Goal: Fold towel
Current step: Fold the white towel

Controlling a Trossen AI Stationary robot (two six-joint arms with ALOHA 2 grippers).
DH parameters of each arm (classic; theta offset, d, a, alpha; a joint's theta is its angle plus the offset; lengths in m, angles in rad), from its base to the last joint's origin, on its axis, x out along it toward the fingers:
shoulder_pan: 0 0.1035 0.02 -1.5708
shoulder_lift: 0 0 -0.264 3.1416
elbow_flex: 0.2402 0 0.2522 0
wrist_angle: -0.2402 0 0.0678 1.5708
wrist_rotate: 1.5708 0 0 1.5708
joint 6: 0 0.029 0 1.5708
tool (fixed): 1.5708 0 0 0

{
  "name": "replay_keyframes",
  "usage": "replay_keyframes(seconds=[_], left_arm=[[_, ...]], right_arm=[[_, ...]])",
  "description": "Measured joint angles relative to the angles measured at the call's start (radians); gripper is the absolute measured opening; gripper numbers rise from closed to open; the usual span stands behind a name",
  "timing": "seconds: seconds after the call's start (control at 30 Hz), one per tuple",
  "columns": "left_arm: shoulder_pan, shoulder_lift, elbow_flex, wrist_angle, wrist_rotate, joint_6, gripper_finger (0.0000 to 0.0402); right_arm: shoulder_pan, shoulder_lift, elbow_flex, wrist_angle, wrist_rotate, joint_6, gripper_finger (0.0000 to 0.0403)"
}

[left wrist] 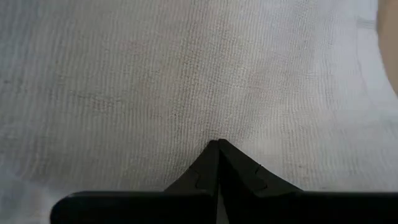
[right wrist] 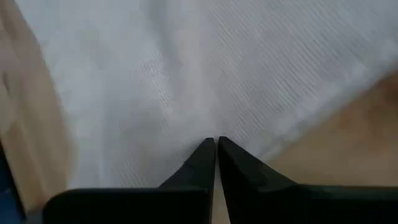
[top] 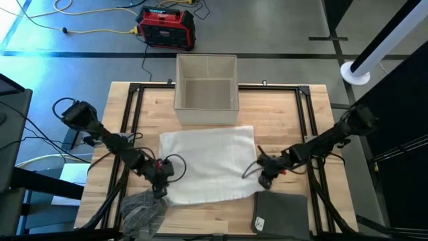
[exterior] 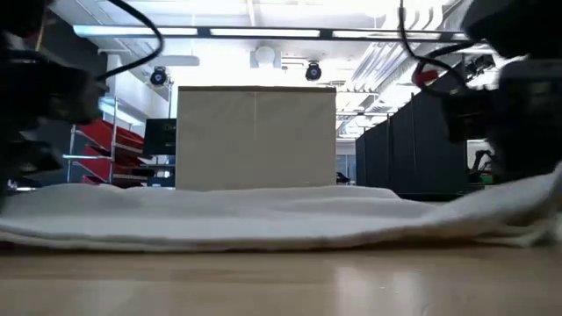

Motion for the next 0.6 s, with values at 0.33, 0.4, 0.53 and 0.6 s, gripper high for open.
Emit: replay_keyframes(seconds=[0.33,0.4,0.53,0.6], left_arm=[[0.005,-0.098,0.064,-0.133,0.037,0.05,0.0],[0.046,-0.14,0.1,-0.203,0.021,0.108,0.0],[0.128,-0.229,0.155,-0.31,0.013,0.243,0.0],[0.168,-0.274,0.167,-0.367,0.004,0.298,0.0]], right_arm=[[0.101,-0.095,0.031,-0.064,0.085,0.077,0.0],[0.073,-0.139,0.067,-0.126,0.143,-0.003,0.0],[-0.002,-0.207,0.161,-0.26,0.301,-0.249,0.0],[-0.05,-0.231,0.205,-0.31,0.381,-0.365,0.0]])
